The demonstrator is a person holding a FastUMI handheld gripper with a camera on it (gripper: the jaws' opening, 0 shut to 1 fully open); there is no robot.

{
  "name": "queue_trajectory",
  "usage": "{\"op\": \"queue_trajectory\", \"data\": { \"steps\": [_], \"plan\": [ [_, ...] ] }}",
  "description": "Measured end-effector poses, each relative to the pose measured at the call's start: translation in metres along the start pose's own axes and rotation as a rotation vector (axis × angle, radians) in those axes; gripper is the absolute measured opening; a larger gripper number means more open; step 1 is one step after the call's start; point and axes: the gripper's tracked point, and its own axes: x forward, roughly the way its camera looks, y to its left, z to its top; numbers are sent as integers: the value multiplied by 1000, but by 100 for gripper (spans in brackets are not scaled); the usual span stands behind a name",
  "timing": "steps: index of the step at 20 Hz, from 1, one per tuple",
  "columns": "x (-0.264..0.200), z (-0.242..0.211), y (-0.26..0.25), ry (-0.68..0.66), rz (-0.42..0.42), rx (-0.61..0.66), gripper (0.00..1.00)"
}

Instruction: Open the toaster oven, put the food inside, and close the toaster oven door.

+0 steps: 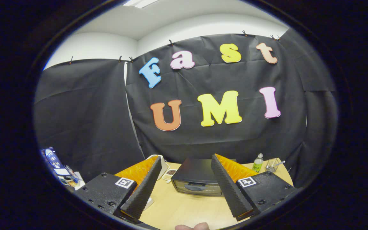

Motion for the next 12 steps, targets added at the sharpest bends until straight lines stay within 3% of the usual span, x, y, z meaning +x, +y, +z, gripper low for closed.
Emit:
{"op": "queue_trajectory", "data": {
  "steps": [7, 12],
  "plan": [
    [-41, 11, -26, -53, -81, -1, 100],
    [-50, -9, -24, 4, -84, 59, 100]
  ]
}}
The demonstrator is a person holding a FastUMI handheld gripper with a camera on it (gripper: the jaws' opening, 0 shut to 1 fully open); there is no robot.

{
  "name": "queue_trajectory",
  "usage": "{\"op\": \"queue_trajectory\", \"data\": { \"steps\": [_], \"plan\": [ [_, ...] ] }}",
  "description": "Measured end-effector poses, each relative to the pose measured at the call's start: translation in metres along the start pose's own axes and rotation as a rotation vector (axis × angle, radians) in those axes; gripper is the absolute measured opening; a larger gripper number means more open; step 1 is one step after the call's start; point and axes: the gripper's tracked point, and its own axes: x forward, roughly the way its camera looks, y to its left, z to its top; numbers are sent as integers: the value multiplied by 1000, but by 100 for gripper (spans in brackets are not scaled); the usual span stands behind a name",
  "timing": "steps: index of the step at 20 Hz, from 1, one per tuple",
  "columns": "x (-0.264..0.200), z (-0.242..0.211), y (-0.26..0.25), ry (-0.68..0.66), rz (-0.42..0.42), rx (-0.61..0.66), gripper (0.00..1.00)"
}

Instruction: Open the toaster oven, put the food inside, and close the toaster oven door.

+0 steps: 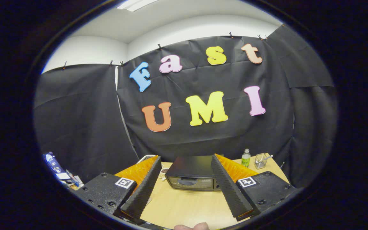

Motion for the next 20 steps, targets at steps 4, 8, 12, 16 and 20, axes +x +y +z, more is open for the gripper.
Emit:
{"op": "queue_trajectory", "data": {
  "steps": [4, 8, 12, 16, 20],
  "plan": [
    [-6, 0, 3, -10, 0, -4, 100],
    [-4, -3, 10, 1, 12, -1, 100],
    [-2, 0, 14, -5, 24, -20, 100],
    [6, 3, 9, -15, 20, -15, 100],
    [10, -4, 11, 10, 31, -11, 100]
  ]
}}
